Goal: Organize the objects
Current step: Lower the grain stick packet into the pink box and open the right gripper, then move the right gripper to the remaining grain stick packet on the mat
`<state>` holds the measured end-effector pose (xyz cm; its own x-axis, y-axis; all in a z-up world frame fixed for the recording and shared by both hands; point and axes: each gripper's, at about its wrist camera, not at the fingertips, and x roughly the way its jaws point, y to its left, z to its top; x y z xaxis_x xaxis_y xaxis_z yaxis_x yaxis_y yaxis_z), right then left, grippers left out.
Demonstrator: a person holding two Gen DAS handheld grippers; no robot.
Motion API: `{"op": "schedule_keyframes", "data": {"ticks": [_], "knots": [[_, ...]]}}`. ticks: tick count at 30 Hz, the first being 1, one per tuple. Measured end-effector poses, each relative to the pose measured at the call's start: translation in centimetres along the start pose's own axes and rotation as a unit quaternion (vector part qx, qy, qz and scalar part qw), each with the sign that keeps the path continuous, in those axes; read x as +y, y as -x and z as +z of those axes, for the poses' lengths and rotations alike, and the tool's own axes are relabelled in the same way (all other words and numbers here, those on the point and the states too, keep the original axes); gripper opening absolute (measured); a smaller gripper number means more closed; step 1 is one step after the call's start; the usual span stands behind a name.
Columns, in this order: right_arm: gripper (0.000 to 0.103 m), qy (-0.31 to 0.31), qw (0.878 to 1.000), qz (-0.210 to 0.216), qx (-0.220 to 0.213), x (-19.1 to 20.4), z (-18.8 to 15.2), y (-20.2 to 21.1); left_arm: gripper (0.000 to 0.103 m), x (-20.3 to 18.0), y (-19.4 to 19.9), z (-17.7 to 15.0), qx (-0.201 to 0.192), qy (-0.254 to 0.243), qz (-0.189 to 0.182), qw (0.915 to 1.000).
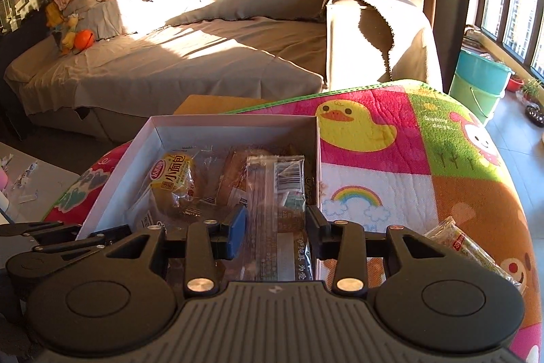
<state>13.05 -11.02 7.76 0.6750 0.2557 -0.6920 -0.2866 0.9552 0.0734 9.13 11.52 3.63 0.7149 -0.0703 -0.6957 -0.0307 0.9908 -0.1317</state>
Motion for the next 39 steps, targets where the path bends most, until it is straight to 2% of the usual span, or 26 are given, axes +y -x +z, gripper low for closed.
{"op": "schedule_keyframes", "data": {"ticks": [8,18,21,24,28,32,36,39], "knots": [[0.039,-0.001,1.0,0.013,-0.008,-0.5,-0.6,0.9,0.017,0.0,0.0,0.0,0.0,0.0,0.001,1.0],[0.049,0.007,0.999,-0.024,-0.034,-2.5,-1.5,2.4,0.017,-0.1,0.0,0.0,0.003,-0.001,0.005,1.0],[0.052,-0.001,0.998,-0.053,-0.033,-5.1,-2.0,2.4,0.017,-0.2,0.1,-0.1,0.004,-0.002,0.006,1.0],[0.063,-0.041,0.995,-0.09,-0.032,-9.2,-2.5,2.5,0.017,-0.2,0.2,-0.1,0.004,-0.001,0.007,1.0],[0.063,-0.123,0.984,-0.124,-0.028,-15.4,-3.1,2.5,0.016,-0.3,0.2,-0.1,0.005,-0.001,0.01,0.9999],[0.057,-0.156,0.972,-0.177,-0.014,-19.5,-4.0,1.3,0.016,-0.4,0.2,-0.1,0.005,-0.002,0.012,0.9999],[0.056,-0.192,0.966,-0.174,0.012,-21.3,-5.8,0.2,0.016,-0.3,0.2,-0.1,0.005,-0.002,0.012,0.9999],[0.056,-0.192,0.968,-0.16,0.016,-20.4,-6.9,0.4,0.016,-0.4,0.2,-0.1,0.005,-0.002,0.012,0.9999]]}}
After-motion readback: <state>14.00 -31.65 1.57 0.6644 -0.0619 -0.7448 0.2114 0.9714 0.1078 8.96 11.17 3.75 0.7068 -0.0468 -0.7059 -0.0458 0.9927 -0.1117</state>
